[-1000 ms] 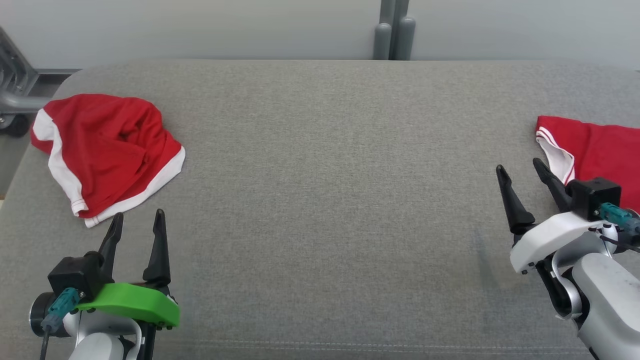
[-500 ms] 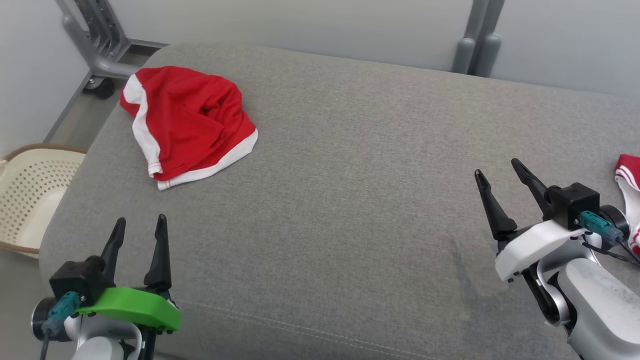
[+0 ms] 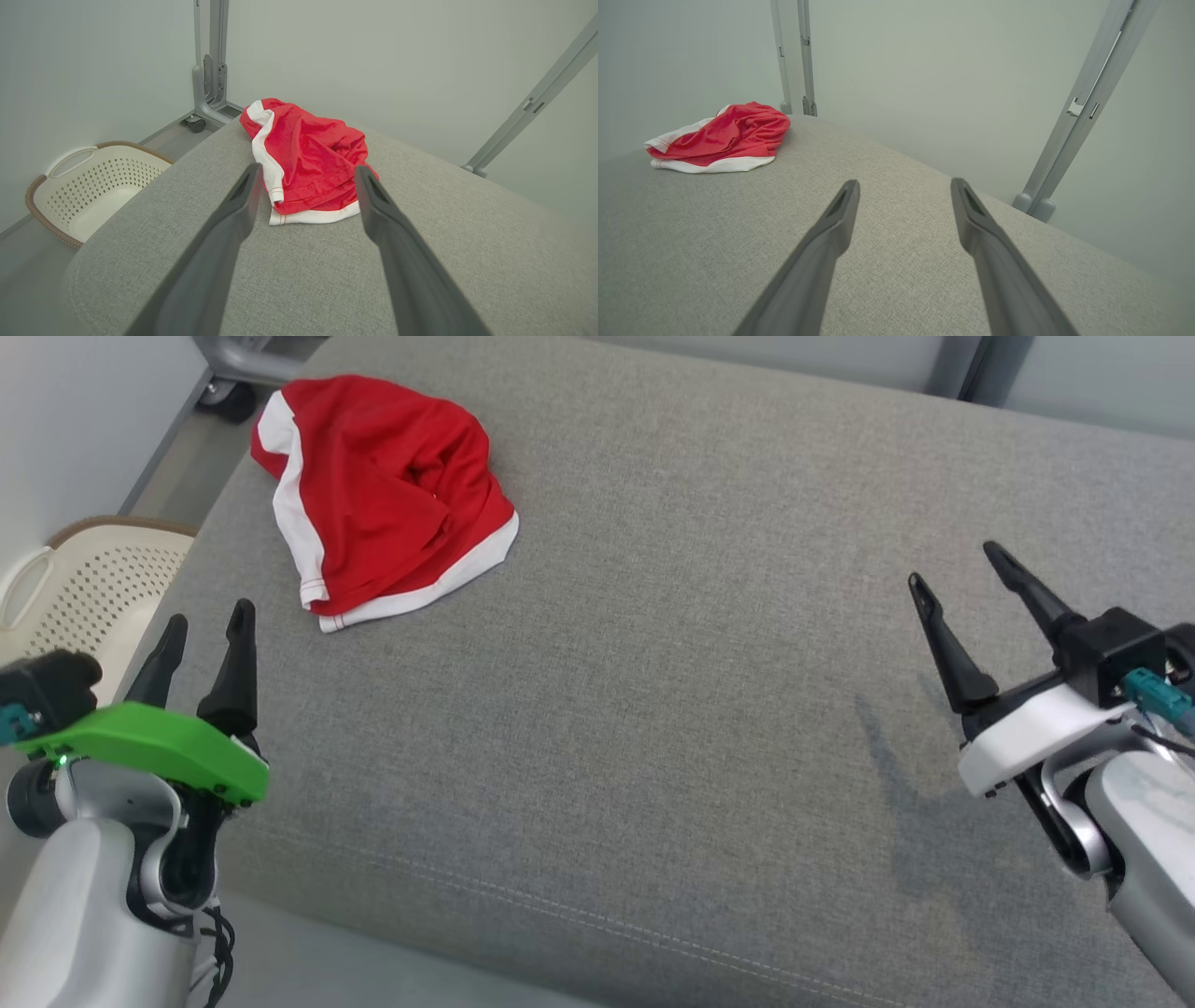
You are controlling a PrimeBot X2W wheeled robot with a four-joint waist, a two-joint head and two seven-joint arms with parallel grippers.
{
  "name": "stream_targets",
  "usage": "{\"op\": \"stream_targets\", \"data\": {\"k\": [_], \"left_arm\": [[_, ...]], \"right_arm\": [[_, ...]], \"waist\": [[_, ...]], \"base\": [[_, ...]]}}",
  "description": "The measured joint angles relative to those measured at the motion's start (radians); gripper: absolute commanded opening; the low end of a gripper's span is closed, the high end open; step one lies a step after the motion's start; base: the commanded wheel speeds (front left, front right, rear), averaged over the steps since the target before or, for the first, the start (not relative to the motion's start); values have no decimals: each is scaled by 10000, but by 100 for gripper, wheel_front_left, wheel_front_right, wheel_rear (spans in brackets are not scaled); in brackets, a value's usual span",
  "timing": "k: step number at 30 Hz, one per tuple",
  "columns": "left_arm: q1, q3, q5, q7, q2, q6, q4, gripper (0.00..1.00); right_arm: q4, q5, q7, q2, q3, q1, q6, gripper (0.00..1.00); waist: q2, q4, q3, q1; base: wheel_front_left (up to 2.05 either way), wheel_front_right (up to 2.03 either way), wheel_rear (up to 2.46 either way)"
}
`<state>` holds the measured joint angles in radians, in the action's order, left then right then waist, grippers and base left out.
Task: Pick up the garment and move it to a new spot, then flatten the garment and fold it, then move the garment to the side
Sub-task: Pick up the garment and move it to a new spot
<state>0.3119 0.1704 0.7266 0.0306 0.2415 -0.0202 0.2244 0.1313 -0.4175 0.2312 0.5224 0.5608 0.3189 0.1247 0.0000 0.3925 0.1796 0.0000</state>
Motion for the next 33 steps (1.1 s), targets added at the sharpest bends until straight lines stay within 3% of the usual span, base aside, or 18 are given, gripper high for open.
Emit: {"op": "stream_targets", "data": {"k": [5,8,25,32,33], "left_arm": [[1094,-161,1239,-1641,-35,96,886,100],[1699,-184,1298,-2332,73,50,1392,100],[3981,-1383,2180,-3386,8,-673,3104,100],[4667,-1210,2481,-3749,-568,-740,4100,100],[4760,-1231,2483,-3726,-558,-740,4148,82]], "right_arm": [[-646,445,-360,485,-12,806,-12,100],[-1041,579,-600,694,-73,1276,-29,100],[-2775,959,-1758,1615,-560,2596,-144,100],[-3139,1108,-1969,2036,-1066,2890,-125,100],[-3137,1108,-1967,2048,-1099,2890,-119,100]], "waist": [[0,22,683,0],[0,6,1106,0],[0,-520,3351,0],[0,-814,4421,1],[1,-840,4526,0]], "base": [[0,0,0],[0,0,0],[0,0,0],[0,0,0],[0,0,0]]}}
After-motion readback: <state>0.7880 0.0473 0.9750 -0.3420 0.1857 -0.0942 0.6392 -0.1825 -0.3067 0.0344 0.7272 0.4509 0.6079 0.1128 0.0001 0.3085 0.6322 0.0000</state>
